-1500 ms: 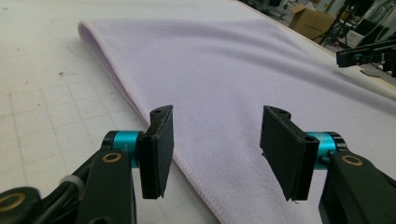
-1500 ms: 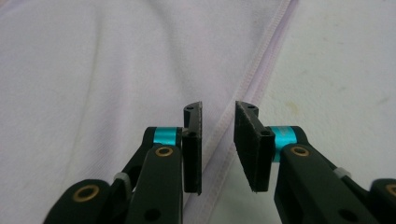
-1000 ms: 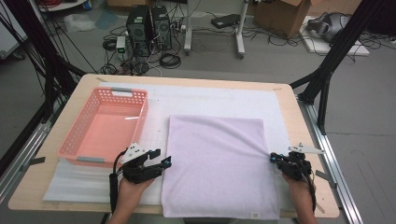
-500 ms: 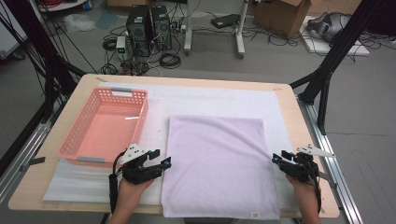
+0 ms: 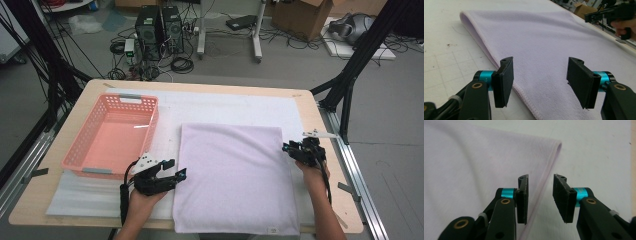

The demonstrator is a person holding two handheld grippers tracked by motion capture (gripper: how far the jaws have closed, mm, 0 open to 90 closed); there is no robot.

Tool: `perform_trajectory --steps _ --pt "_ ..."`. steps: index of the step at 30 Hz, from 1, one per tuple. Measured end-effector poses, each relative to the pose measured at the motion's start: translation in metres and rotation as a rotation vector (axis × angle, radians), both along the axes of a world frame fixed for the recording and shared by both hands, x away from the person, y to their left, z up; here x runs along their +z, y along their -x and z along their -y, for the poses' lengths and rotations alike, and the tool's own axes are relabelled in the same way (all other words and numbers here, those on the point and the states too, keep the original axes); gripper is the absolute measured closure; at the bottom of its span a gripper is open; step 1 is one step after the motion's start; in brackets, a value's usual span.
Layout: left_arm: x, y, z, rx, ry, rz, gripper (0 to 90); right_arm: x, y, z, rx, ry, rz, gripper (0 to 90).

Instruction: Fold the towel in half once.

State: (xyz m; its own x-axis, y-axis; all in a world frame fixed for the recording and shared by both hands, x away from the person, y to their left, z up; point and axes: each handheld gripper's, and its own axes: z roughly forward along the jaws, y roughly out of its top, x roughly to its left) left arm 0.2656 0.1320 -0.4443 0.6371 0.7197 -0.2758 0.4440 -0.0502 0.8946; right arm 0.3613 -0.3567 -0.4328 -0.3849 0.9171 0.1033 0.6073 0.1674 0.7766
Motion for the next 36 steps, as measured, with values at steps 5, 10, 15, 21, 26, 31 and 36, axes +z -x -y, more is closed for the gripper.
perform_trajectory --steps 5,10,15,21,26,31,36 --pt "-0.001 -0.003 -0.001 0.001 0.008 -0.005 39.0 -0.004 -0.038 -0.004 -0.054 -0.016 -0.002 60.4" --pt "-0.003 -0.006 0.001 0.002 -0.006 -0.009 39.0 -0.014 -0.068 -0.008 -0.047 -0.032 -0.077 59.8" --pt "-0.004 -0.006 0.000 0.013 -0.012 -0.018 39.0 -0.014 -0.075 -0.008 -0.043 -0.002 -0.043 87.6" --pt "-0.004 -0.004 -0.003 0.028 -0.015 -0.020 39.0 -0.017 -0.077 -0.004 -0.147 0.047 0.009 87.8" --pt "-0.003 -0.002 -0.007 0.048 -0.025 -0.031 43.3 -0.011 -0.072 -0.007 -0.163 0.051 0.022 73.2" --pt "-0.002 -0.005 -0.005 0.060 -0.030 -0.052 53.4 0.012 -0.051 -0.004 -0.086 0.055 0.040 63.6" --pt "0.000 -0.012 -0.002 0.065 -0.038 -0.069 57.7 0.028 -0.008 -0.005 0.031 0.041 0.071 60.6"
